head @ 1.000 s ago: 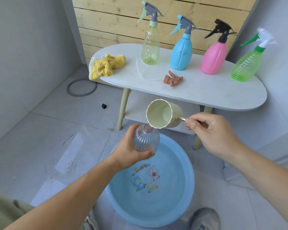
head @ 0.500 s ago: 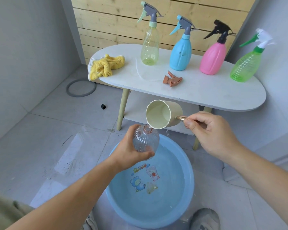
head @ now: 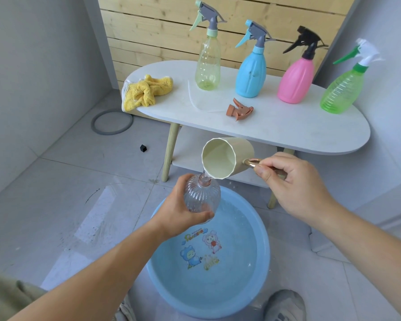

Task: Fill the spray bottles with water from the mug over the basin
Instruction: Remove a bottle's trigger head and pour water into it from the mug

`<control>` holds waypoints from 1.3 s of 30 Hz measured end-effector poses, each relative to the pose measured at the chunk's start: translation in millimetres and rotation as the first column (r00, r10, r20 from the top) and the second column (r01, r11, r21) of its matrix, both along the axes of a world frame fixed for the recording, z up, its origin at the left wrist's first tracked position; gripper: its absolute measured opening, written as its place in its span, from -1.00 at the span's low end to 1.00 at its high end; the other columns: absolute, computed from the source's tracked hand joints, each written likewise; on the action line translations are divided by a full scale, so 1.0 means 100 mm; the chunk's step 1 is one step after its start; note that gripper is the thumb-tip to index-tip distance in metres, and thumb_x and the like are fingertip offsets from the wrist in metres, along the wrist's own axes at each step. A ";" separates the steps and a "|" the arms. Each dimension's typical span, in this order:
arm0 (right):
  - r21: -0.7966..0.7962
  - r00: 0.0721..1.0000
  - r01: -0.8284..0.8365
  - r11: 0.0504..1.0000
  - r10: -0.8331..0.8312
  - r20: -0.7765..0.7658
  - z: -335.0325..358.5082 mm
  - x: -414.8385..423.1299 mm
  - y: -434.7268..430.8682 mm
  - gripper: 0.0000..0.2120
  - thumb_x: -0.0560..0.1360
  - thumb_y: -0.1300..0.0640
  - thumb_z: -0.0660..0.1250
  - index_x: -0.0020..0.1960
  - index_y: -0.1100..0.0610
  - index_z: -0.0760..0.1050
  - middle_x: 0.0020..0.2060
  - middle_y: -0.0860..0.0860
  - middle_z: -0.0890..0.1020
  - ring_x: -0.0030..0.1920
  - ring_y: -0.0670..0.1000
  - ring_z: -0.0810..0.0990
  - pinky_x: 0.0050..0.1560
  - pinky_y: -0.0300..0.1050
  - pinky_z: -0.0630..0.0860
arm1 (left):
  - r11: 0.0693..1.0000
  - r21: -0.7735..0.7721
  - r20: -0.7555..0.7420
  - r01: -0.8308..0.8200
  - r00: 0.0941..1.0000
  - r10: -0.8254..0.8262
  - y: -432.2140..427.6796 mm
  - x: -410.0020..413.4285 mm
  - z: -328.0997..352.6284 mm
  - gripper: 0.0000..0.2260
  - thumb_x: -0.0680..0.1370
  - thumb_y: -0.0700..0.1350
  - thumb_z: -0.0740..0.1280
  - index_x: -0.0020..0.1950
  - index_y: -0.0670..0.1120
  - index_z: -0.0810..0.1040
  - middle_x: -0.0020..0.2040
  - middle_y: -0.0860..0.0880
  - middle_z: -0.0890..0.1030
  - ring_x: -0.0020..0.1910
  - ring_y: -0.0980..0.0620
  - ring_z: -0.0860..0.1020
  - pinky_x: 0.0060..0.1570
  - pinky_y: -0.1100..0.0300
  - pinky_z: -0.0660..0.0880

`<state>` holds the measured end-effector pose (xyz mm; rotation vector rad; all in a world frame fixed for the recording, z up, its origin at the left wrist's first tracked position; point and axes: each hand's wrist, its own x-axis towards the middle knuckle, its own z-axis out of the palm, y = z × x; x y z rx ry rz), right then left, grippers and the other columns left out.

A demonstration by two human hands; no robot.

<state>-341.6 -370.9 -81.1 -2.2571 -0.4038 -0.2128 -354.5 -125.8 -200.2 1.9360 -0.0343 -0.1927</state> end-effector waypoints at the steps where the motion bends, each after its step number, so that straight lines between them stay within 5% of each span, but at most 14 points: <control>1: -0.001 1.000 -0.003 1.000 0.003 0.005 0.00 0.00 0.00 -0.85 0.55 0.09 0.35 -0.15 -0.12 0.59 -0.26 -0.29 0.55 -0.19 -0.25 0.52 -0.21 -0.45 0.33 | 1.000 -0.003 -0.002 0.000 1.000 0.000 0.00 0.00 0.00 -0.24 0.35 -0.02 0.63 0.37 0.28 0.25 0.25 0.22 0.49 0.16 0.30 0.52 -0.11 0.49 0.49; 25: -0.097 0.994 -0.011 0.995 0.022 0.112 -0.03 0.04 -0.03 -0.88 0.55 0.09 0.35 -0.14 0.01 0.62 -0.23 -0.13 0.56 -0.13 -0.07 0.54 -0.14 -0.25 0.42 | 1.000 -0.004 -0.005 -0.003 1.000 0.003 -0.02 -0.01 -0.04 -0.26 0.36 -0.07 0.63 0.36 0.24 0.25 0.23 0.22 0.49 0.16 0.31 0.51 -0.09 0.53 0.46; 39: -0.168 0.981 -0.022 0.985 0.054 0.188 -0.04 0.04 -0.03 -0.89 0.55 0.09 0.36 -0.13 0.03 0.62 -0.22 -0.26 0.50 -0.13 -0.16 0.48 -0.10 -0.38 0.34 | 1.000 0.001 -0.013 -0.003 1.000 0.003 -0.02 -0.01 -0.06 -0.25 0.36 -0.05 0.63 0.35 0.26 0.25 0.22 0.24 0.49 0.15 0.32 0.51 -0.05 0.47 0.50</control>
